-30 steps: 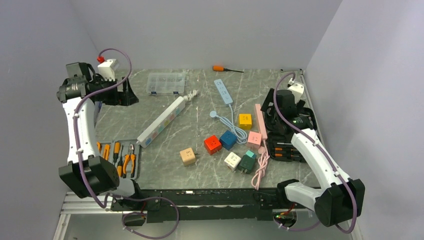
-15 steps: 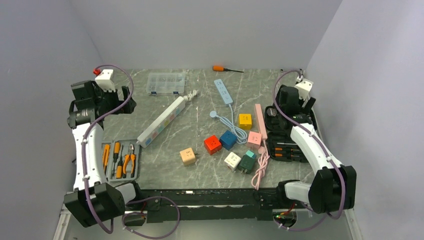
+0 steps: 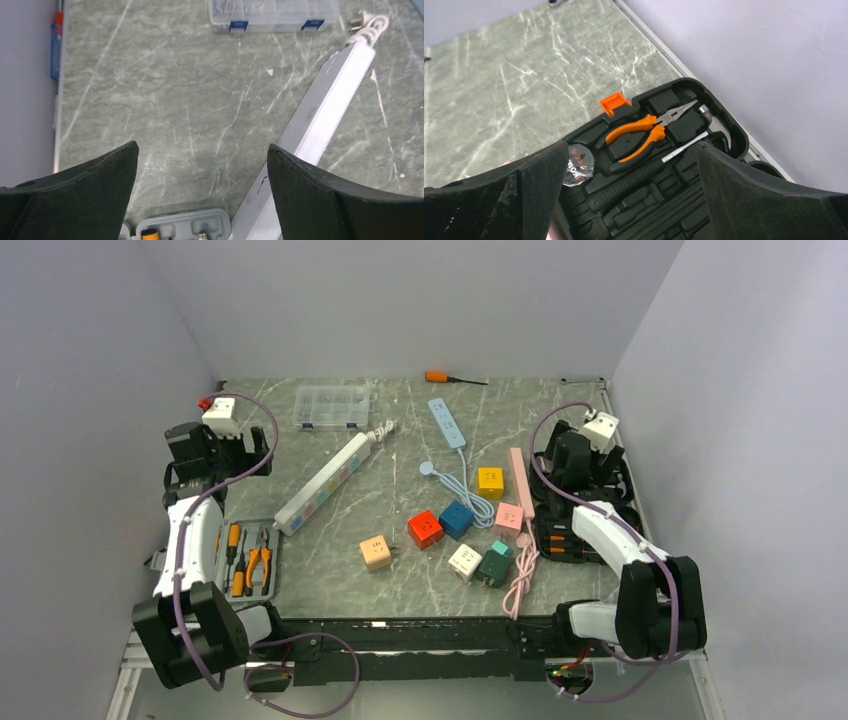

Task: Pull the plug off the socket
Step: Reset both arms

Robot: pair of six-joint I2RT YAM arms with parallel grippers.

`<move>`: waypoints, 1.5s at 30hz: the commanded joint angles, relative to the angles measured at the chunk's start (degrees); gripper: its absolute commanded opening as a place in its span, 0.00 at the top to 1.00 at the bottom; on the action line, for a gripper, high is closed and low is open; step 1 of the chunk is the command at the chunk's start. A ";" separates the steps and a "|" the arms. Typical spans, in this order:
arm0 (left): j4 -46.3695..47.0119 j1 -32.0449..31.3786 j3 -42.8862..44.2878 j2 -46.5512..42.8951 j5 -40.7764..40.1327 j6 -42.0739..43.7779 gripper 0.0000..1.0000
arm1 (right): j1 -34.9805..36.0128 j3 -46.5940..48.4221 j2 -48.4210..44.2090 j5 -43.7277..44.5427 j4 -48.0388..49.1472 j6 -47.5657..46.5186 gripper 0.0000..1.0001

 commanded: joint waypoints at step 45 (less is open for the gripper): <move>64.16 -0.51 -38.34 1.47 -1.93 -8.85 0.01 | 5.09 -29.79 12.07 -0.32 64.03 -14.47 0.00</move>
